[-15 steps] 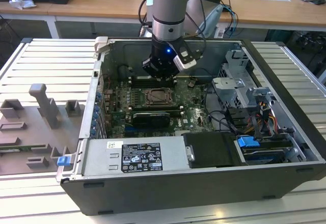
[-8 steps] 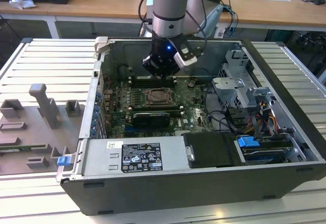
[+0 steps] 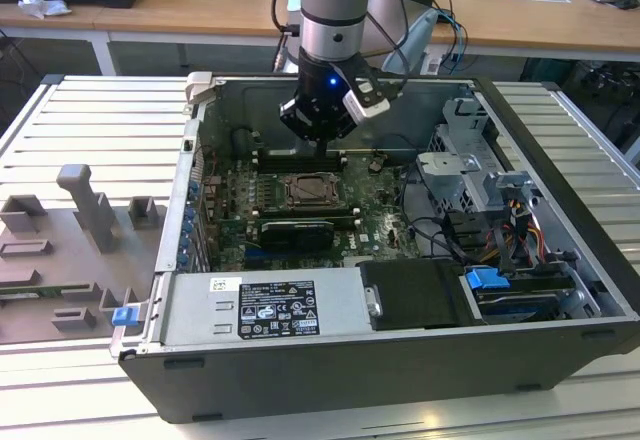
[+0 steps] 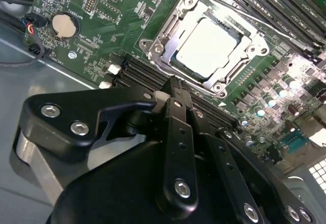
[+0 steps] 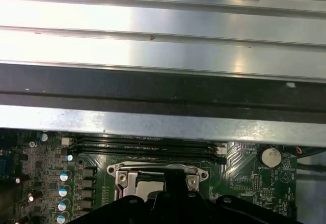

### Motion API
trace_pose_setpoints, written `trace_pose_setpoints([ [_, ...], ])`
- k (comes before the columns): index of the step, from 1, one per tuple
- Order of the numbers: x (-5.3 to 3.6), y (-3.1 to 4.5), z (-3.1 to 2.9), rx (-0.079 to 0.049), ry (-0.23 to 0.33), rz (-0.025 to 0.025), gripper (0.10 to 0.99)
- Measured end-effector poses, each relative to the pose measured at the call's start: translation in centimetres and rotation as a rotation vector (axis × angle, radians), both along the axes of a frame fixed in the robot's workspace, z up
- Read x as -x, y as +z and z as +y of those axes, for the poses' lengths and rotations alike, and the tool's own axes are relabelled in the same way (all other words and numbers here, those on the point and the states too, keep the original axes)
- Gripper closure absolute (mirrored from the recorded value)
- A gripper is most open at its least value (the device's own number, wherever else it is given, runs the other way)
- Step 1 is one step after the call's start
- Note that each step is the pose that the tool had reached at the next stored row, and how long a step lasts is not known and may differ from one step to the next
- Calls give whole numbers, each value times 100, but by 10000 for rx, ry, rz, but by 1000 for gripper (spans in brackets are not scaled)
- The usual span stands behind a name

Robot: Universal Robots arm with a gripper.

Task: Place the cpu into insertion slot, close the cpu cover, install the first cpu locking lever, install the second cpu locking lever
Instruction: 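Install the second cpu locking lever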

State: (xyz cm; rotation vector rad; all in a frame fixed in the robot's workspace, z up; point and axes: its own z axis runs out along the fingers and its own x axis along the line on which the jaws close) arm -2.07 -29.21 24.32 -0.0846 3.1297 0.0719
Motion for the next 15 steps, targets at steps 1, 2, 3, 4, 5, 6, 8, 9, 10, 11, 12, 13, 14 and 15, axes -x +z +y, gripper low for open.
trace_pose_setpoints([
  [1,0,0,-5,0,1,0,980],
  [2,0,-1,-10,-1,1,-1,980],
  [3,0,-2,-17,-1,1,0,980],
  [4,0,-2,-31,-1,1,0,980],
  [5,0,-3,-42,-1,1,-1,980],
  [6,-1,-3,-47,-1,2,0,980],
  [8,0,-4,-54,-2,0,-1,980],
  [9,0,-4,-55,-2,-1,-2,980],
  [10,0,-3,-56,-1,0,-1,980],
  [11,0,-2,-57,1,0,0,980],
  [12,0,0,-57,0,1,0,980],
  [13,0,13,-57,1,0,0,980],
  [14,0,40,-57,0,0,0,980],
  [15,0,71,-57,-1,1,-1,980],
])
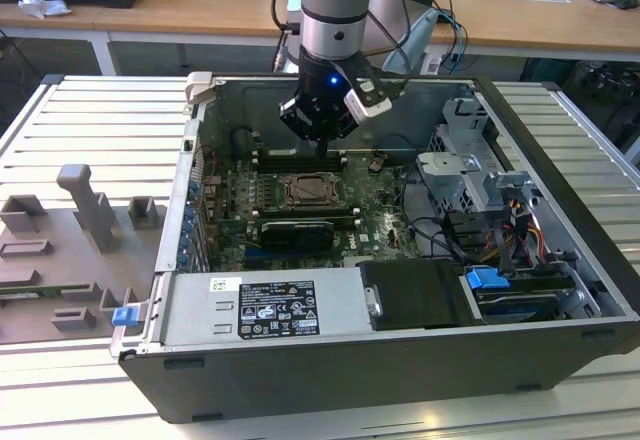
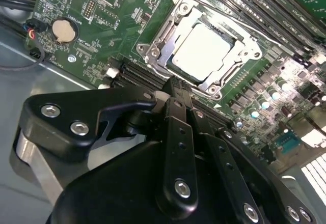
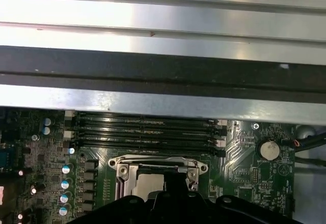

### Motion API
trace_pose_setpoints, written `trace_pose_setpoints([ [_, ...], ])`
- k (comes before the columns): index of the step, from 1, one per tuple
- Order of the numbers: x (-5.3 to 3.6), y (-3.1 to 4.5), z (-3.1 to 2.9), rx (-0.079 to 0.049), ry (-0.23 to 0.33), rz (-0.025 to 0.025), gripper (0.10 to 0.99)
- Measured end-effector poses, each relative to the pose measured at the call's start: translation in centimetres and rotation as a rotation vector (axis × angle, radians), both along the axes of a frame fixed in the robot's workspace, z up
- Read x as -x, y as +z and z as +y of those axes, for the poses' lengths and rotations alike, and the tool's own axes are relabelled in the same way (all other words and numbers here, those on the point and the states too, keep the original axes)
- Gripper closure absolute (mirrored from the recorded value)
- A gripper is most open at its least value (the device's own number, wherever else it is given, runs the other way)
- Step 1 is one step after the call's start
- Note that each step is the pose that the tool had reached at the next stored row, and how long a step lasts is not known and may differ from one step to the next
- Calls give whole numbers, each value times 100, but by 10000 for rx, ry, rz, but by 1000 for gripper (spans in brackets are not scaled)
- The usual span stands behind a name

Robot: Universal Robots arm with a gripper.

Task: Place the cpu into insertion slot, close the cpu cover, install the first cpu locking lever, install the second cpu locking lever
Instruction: 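Install the second cpu locking lever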

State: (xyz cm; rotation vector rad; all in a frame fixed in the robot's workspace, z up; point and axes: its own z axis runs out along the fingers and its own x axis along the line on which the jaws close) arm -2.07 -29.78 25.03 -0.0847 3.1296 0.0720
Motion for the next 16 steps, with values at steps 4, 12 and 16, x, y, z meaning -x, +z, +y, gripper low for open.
trace_pose_setpoints([
  [4,0,76,-1,0,1,-1,980],
  [12,4,77,-60,3,0,1,980],
  [16,4,118,-66,5,0,1,980],
])
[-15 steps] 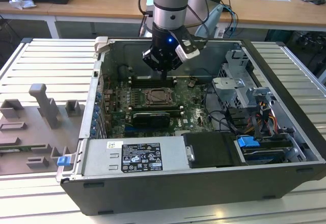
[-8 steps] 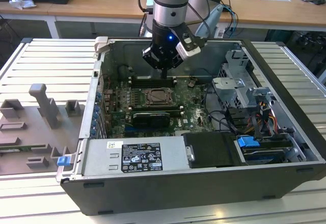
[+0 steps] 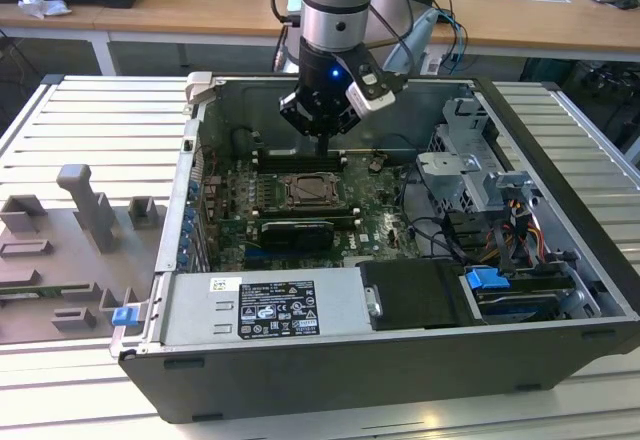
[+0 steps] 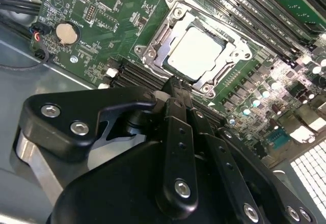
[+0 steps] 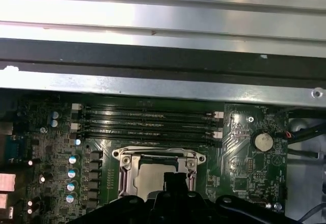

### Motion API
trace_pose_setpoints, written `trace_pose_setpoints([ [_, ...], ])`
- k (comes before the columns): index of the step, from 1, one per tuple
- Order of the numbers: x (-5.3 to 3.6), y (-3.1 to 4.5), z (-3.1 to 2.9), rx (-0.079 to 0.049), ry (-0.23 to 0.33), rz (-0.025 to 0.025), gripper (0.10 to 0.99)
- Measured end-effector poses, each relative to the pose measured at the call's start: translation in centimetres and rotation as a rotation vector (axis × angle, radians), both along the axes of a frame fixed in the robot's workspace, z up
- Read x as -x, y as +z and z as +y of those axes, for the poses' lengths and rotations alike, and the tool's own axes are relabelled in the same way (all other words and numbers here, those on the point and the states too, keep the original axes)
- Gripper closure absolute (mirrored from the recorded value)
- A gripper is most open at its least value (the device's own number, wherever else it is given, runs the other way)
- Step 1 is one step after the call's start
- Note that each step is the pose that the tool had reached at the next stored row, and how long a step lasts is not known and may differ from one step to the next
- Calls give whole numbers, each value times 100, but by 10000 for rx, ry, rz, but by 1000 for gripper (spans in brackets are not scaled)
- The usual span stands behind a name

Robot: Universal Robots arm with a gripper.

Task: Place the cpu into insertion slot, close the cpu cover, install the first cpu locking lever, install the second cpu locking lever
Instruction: 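Install the second cpu locking lever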

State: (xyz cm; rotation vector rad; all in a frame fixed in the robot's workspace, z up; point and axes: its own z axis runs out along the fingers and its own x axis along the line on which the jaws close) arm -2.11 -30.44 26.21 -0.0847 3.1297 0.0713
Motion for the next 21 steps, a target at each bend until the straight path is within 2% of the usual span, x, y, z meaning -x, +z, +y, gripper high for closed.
trace_pose_setpoints([
  [2,0,58,0,0,0,0,980],
  [3,0,119,0,6,0,0,980],
  [4,5,174,-66,18,0,0,980],
  [5,8,170,-148,17,1,0,980],
  [6,9,132,-225,15,0,-1,980],
  [7,10,107,-241,17,-1,0,980],
  [21,10,60,-252,17,0,0,980],
])
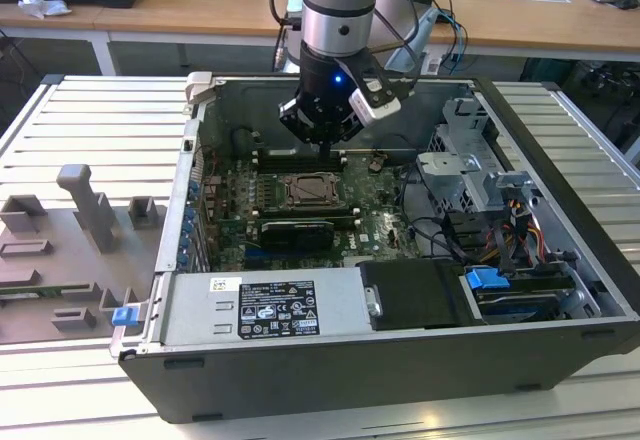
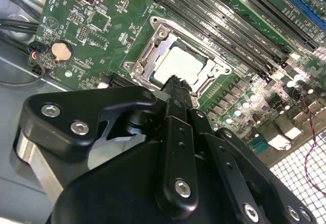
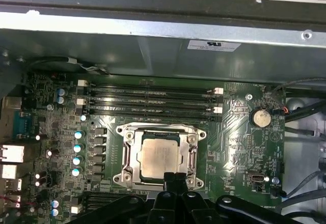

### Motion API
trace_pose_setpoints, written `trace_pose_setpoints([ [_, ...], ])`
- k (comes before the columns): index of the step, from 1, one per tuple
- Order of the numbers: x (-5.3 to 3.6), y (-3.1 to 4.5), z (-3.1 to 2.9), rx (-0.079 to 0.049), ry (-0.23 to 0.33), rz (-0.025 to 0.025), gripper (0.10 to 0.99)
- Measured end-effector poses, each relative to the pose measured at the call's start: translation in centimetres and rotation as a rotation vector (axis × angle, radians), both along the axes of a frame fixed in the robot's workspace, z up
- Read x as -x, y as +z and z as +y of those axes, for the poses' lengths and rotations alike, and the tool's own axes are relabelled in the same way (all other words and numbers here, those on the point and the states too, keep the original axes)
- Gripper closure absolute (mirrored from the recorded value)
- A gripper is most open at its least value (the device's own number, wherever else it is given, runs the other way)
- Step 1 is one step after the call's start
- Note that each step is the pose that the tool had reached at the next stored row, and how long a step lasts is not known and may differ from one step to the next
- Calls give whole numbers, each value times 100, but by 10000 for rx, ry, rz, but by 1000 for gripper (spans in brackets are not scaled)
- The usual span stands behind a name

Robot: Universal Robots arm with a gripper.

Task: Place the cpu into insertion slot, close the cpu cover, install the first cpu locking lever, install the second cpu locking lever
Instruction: 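Install the second cpu locking lever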

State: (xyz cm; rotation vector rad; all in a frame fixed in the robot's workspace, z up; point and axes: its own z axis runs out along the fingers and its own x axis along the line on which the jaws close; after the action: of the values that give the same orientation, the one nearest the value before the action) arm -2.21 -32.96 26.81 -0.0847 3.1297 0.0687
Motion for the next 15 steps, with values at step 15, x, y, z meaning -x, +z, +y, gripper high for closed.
trace_pose_setpoints([
  [15,1,-24,-47,-40,0,16,980],
])
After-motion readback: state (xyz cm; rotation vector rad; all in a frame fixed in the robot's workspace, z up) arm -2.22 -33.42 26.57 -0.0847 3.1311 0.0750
